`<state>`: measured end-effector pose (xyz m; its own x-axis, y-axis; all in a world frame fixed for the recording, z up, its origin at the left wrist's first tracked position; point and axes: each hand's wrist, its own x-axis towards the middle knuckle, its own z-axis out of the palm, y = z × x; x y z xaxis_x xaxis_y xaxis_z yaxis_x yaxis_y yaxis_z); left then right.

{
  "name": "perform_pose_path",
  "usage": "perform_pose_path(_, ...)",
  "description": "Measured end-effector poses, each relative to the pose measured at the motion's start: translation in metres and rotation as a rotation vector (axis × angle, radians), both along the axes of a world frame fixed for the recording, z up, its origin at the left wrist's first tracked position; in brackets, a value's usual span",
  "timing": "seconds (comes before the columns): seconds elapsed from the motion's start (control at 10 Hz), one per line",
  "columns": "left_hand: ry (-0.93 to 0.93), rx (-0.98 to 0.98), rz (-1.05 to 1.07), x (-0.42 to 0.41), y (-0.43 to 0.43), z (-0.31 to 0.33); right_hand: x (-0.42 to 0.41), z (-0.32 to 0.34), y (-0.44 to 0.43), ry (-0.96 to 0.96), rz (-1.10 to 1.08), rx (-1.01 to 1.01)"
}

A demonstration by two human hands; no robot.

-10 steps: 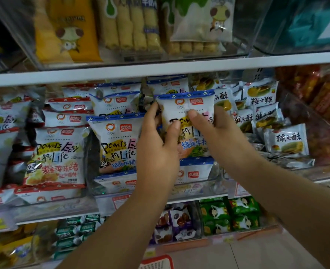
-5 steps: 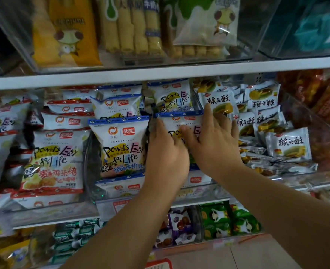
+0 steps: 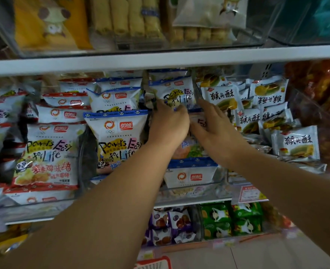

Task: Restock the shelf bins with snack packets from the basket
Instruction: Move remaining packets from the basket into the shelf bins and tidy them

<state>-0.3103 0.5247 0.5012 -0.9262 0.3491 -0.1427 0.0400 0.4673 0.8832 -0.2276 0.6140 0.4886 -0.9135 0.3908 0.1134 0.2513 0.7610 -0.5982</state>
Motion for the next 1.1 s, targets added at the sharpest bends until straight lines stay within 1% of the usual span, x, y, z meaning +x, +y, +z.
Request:
perform_pose_path(0.1,-0.004,-0.040,-0.039,-0.003,0.000,0.000,0.008,-0.006,-0.002,0.037,0.043,0.109)
perform_pose_path(0.2,0.004,-0.091,-0.068,-0.006,0.001,0.002,0.009,-0.005,-0.003,0.035,0.047,0.174)
perform_pose_path(0.3,0.026,-0.141,-0.080,0.002,-0.003,0.008,0.008,-0.003,-0.003,-0.005,0.041,0.193)
perform_pose_path(0.4,0.072,-0.133,-0.077,0.029,-0.013,0.015,0.011,0.003,-0.005,0.002,0.037,0.147)
perform_pose_path(0.5,0.116,-0.110,-0.122,0.061,-0.028,0.006,0.024,0.004,-0.007,0.009,0.033,0.076)
perform_pose_path(0.6,0.132,-0.141,-0.157,0.069,-0.033,-0.008,0.035,-0.005,-0.008,-0.028,0.032,0.083)
perform_pose_path(0.8,0.127,-0.297,-0.218,0.064,-0.029,-0.020,0.030,-0.013,-0.005,-0.113,0.030,0.282)
perform_pose_path(0.9,0.155,-0.329,-0.217,0.065,-0.030,-0.020,0.033,-0.013,-0.005,-0.163,0.019,0.333)
perform_pose_path(1.0,0.220,-0.247,-0.201,0.073,-0.038,-0.017,0.037,-0.007,-0.008,-0.142,0.014,0.295)
perform_pose_path(1.1,0.311,-0.086,-0.195,0.088,-0.058,-0.013,0.052,0.002,-0.022,-0.036,-0.012,0.257)
